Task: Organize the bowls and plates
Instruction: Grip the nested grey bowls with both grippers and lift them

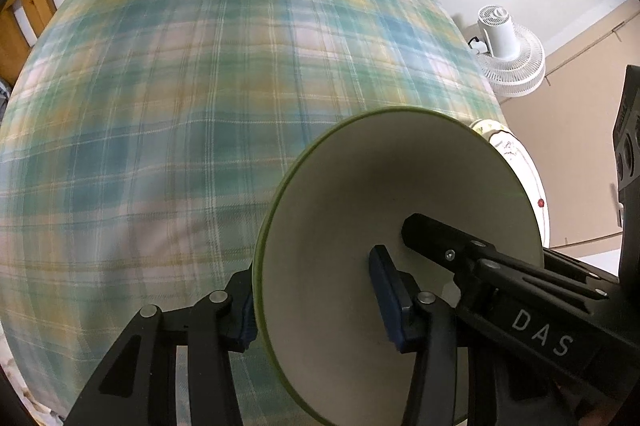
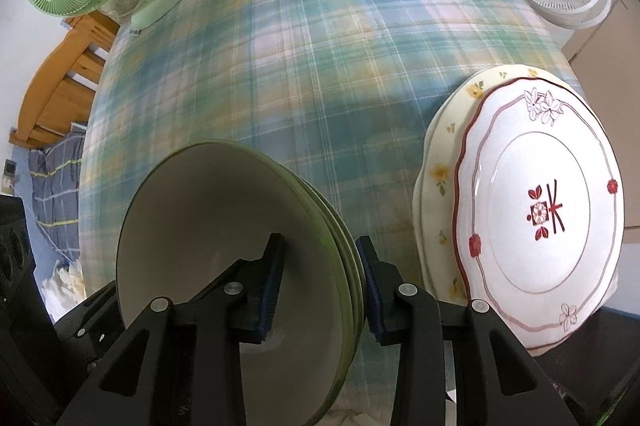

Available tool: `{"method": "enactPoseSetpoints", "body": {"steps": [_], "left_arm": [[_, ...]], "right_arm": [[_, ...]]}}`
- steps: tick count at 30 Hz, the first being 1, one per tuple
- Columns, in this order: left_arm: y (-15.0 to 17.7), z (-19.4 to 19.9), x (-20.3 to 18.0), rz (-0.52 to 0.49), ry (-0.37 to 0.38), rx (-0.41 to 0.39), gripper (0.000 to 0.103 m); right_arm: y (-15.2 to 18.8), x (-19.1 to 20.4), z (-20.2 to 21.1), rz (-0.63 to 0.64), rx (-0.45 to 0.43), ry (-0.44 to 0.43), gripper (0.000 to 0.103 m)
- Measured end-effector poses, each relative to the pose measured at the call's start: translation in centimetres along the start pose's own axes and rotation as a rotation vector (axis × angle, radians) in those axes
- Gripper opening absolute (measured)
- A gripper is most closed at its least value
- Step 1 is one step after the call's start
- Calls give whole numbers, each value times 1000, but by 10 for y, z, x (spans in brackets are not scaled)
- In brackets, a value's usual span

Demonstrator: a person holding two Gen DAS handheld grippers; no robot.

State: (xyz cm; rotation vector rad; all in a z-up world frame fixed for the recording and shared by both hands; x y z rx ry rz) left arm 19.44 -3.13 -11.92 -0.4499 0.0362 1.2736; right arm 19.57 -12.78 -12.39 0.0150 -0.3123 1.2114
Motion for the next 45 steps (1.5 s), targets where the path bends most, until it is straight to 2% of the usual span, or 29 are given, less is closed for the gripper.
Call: {"method": "enactPoseSetpoints", "body": {"steps": [14,22,32,45], "left_arm": [[-11,29,-22,-79,-40,-58,48],[-15,36,-48,-40,-87,-94,47],[-22,31,-101,13,-117,-122,48],[-31,10,-158,34,-121,-135,48]], "right_arm": [[3,0,39,-43,-69,-36,40],[-5,-15,55,3,-86,-74,40],[-20,-58,81,72,-82,-104,40],[-39,-117,100,95,-89,-110,40]]}}
Point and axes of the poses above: each gripper's, at about its wrist camera, not at the fingertips, and z roughly against the way its jaws point, x to its left, y to its underside, the point moved 5 cm from there along -z, roughly the way its jaws point, and after that the axes turned 11 degrees about -z, right-handed, at the moved point
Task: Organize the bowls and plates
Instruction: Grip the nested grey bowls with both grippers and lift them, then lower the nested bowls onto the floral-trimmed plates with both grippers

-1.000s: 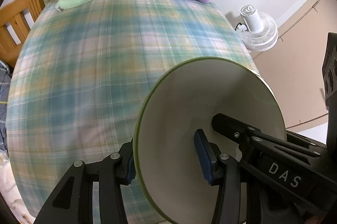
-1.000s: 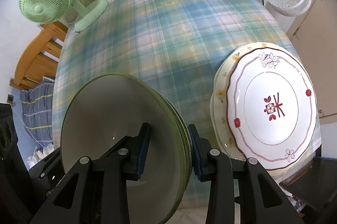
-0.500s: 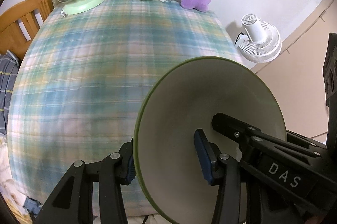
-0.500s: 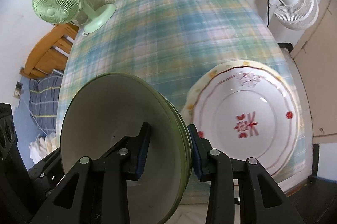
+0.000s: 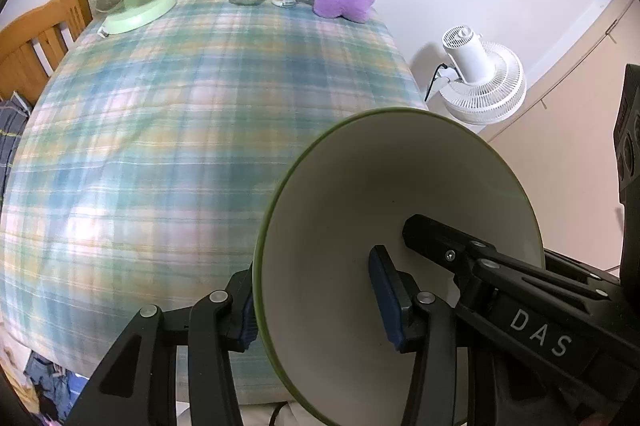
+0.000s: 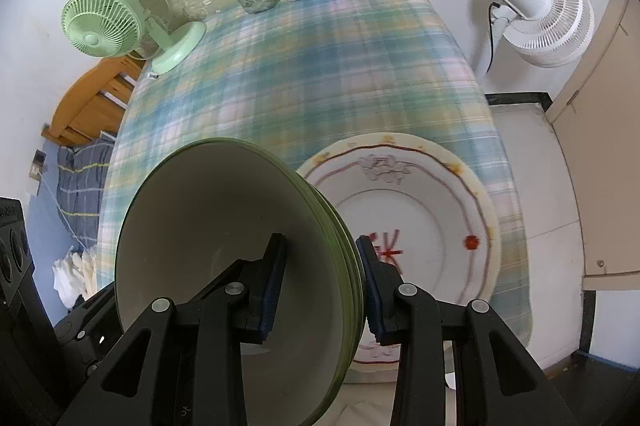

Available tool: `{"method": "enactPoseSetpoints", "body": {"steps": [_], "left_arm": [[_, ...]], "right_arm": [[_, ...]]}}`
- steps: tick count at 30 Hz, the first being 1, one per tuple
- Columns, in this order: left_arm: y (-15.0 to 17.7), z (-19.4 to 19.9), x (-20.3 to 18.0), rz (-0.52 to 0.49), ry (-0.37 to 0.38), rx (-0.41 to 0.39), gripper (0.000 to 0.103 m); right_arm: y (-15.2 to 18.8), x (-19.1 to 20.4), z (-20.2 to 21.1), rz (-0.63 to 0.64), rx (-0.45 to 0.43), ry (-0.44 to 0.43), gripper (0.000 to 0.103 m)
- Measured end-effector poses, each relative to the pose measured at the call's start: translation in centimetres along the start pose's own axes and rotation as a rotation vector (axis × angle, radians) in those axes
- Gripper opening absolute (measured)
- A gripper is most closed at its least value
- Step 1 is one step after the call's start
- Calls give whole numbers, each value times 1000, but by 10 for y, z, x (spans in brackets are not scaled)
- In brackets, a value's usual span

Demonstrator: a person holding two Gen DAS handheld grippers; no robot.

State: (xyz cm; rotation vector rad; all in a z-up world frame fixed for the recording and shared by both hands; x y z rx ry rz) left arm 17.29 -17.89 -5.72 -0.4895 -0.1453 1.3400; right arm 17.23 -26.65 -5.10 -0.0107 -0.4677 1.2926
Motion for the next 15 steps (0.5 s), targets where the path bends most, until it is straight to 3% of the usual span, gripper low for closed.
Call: {"method": "enactPoseSetpoints", "body": {"steps": [15], "left_arm": [[3,-40,-38,52,46,50,47]], "right_arm": [[-12,-52,-8,1,46,53,40]]}}
Point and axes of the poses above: each gripper's, at about its wrist camera, not at the fingertips, and z roughly against the way its jaws point, x to its left, y to its underside, the point moved 5 cm from there along -z, roughly the way its jaws point, and after that the axes turned 11 degrees about -z, right-handed, at the moved point
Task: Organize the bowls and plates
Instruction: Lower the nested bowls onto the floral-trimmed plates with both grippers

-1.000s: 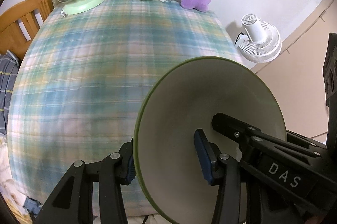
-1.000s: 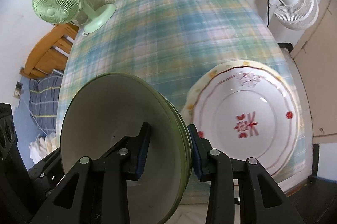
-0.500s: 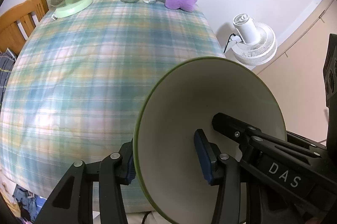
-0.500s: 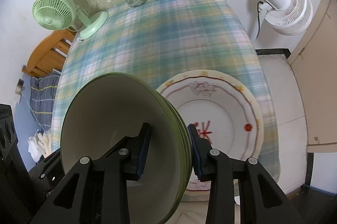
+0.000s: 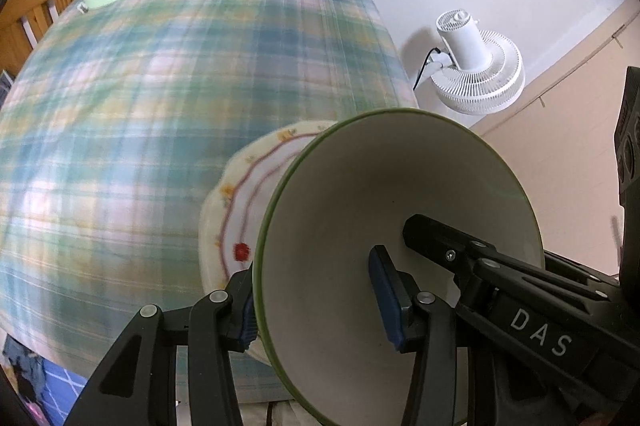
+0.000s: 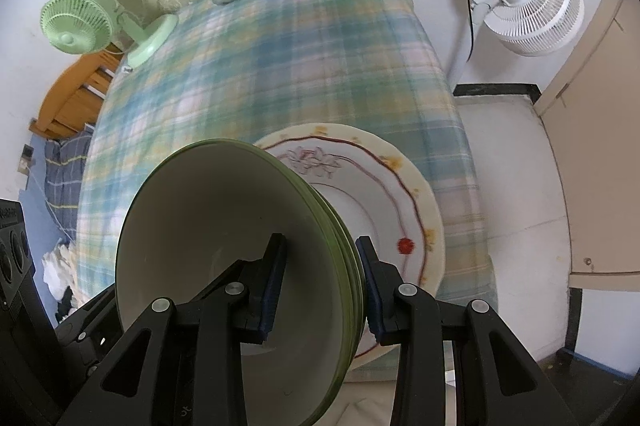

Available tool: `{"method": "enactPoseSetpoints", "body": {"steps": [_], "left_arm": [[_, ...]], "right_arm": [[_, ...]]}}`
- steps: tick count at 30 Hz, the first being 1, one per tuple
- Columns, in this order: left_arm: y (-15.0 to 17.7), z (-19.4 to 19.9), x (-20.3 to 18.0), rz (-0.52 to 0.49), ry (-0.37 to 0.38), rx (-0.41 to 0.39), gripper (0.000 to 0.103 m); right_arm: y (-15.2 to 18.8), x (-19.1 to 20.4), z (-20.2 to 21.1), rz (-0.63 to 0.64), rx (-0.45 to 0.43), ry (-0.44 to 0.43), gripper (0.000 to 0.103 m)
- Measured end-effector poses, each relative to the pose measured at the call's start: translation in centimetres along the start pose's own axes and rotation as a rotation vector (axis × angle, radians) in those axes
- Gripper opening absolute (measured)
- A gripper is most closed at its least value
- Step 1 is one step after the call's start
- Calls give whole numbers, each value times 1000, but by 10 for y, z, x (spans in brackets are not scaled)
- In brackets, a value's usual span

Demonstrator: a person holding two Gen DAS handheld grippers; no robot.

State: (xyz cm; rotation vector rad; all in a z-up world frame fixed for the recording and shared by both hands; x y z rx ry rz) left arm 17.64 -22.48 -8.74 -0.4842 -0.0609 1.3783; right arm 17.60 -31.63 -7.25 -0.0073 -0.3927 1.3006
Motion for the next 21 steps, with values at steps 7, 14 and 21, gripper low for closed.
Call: {"method": "enactPoseSetpoints", "body": {"steps": [7,14,21], "left_arm": [[2,-20,-6,30,2,42,47],[-9,-21,0,27,-40,37,47],[-14,-21,1,-5,-73,37,46]], "right_arm": [[-5,-17,-17,-6,49,21,40],[-15,-13,-26,7,62,-1,40],[-21,-11,-31,-6,69,-21,40]]}}
Point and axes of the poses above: each gripper's, at about its wrist camera, not at the fingertips, and z roughly against the way its jaws point, x to its left, y to its underside, the point moved 5 cm from there along -z, roughly the way its jaws point, and after that the axes turned 11 degrees about -z, right-handed, at the moved point
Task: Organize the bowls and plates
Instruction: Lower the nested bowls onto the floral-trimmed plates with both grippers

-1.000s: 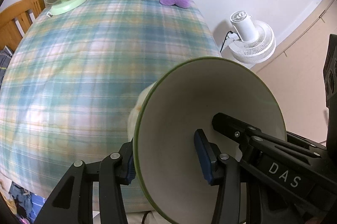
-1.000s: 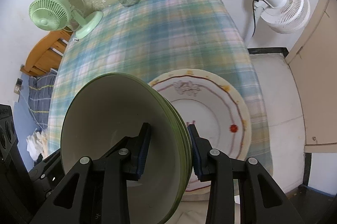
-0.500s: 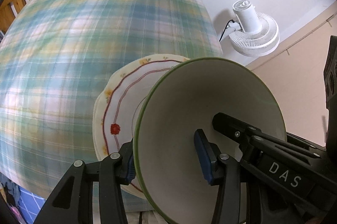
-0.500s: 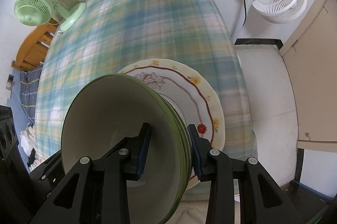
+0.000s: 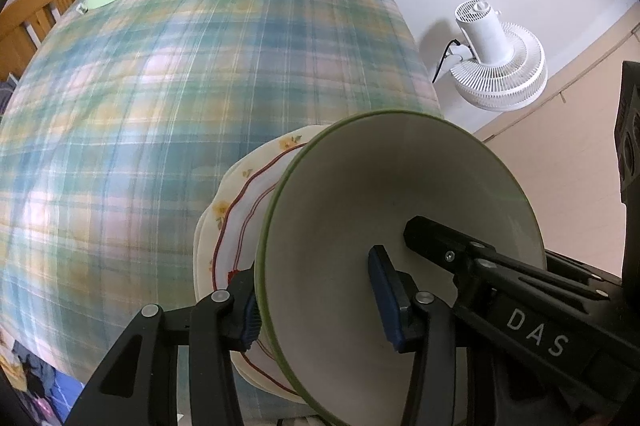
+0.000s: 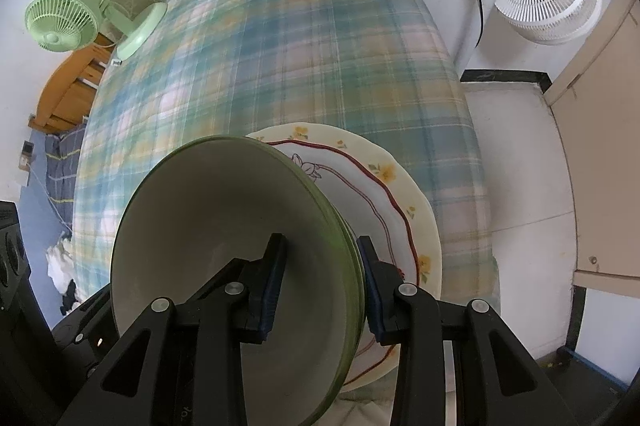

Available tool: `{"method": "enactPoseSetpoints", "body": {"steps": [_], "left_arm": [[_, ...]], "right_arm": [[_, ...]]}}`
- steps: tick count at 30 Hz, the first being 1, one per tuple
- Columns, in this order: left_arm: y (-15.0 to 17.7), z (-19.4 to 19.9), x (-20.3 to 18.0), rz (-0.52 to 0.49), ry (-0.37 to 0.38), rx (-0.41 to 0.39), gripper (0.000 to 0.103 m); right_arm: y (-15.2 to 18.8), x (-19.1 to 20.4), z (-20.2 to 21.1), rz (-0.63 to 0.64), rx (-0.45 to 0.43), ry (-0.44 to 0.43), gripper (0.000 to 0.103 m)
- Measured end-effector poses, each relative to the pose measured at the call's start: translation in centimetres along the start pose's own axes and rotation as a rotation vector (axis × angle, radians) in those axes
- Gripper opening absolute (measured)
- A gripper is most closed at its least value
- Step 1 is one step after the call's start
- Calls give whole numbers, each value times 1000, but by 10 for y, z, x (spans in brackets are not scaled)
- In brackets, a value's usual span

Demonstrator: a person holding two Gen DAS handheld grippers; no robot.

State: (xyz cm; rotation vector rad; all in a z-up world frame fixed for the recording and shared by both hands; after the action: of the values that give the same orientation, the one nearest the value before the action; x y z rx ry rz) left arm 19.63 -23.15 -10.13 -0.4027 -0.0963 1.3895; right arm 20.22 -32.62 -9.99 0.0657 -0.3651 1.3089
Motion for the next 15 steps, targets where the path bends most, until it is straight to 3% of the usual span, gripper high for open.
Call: {"method": "enactPoseSetpoints", "body": {"steps": [15], "left_arm": [[10,4,-7,-11,-85,-45,51]], "right_arm": [[10,-10,3,16,-29,-39,40]]}}
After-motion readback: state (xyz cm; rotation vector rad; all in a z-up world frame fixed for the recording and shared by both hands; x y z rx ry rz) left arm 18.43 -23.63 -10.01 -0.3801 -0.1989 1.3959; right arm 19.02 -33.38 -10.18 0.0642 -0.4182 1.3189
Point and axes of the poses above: each gripper's, at about its wrist camera, not at the fingertips, and z roughly against the way its jaws point, x to its left, y to its underside, the point moved 5 cm from there along -z, roughly the way its jaws point, and after that the axes turned 11 degrees about -z, right-handed, at the moved point
